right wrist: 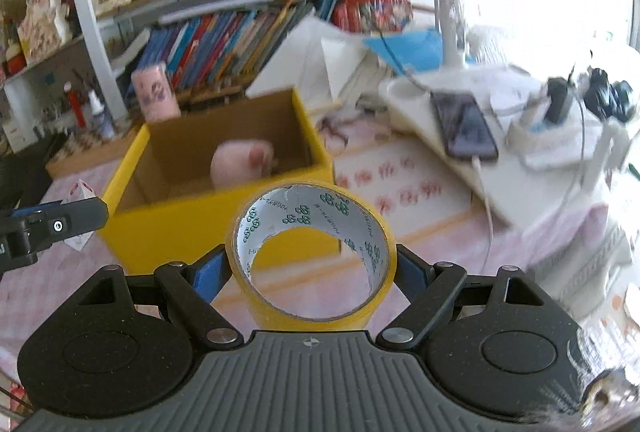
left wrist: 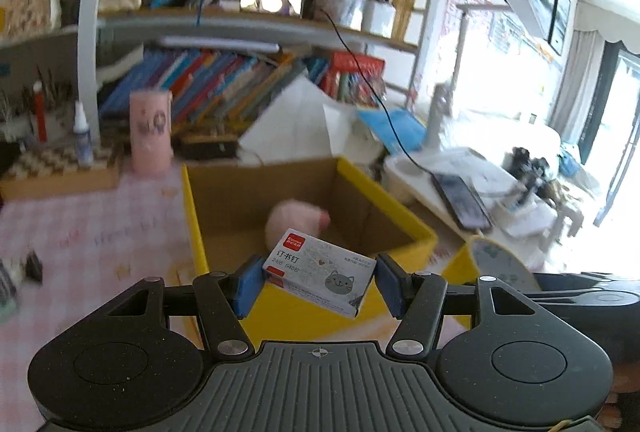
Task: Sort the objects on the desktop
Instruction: 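Carry the white box and tape roll with both tools over the yellow box, then open the left tool to drop the white box while the right tool releases the tape into the yellow box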
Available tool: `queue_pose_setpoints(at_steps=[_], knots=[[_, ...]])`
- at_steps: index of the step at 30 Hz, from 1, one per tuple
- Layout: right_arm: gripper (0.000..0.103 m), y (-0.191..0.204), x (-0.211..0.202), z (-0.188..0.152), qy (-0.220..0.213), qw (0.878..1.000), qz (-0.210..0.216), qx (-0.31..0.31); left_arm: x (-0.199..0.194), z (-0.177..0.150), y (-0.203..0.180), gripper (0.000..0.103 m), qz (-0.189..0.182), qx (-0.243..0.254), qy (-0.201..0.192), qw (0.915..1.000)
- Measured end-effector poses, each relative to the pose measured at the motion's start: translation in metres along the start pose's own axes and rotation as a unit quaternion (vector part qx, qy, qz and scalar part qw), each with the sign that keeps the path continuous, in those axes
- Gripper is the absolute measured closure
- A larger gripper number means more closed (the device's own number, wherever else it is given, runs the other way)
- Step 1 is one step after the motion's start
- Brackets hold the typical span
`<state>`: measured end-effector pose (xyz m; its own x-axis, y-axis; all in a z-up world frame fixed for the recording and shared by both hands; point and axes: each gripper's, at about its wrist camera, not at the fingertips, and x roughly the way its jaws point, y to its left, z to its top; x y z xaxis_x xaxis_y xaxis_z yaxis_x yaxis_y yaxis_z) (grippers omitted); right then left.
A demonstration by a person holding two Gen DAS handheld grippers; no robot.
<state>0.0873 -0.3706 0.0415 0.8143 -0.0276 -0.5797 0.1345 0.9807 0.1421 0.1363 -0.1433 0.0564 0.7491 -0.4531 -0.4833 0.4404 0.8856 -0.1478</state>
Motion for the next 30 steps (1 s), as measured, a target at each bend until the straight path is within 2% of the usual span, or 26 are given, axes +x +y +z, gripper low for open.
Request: queue_pose_setpoints(at_steps=[3,7,16,24,30], knots=[[0.020,-0.007,0.008,0.021,-0.022,1.000,0.012,-0.008,0.014,0.012,-0.003,0.043,0.024,0.007,-0.009,0.9996],[0.020,-0.010,0.023,0.046,-0.043,0.998,0.034,-0.022,0.036,0.018,-0.005,0.043,0.050,0.016,-0.003,0.9986],[0.020,0.012,0.067,0.088,-0.057,0.990,0.102,-0.073,0.089,0.015,-0.001,0.043,0.097,0.017,0.051,0.9939],[0.020,0.049,0.132,0.110,-0.001,0.978,0.158,-0.139,0.124,0.007,0.003,0.043,0.124,-0.006,0.108,0.9864],[0.020,0.085,0.181,0.119,0.070,0.955,0.202,-0.203,0.131,0.006,-0.002,0.042,0.138,0.002,0.119,0.9833]])
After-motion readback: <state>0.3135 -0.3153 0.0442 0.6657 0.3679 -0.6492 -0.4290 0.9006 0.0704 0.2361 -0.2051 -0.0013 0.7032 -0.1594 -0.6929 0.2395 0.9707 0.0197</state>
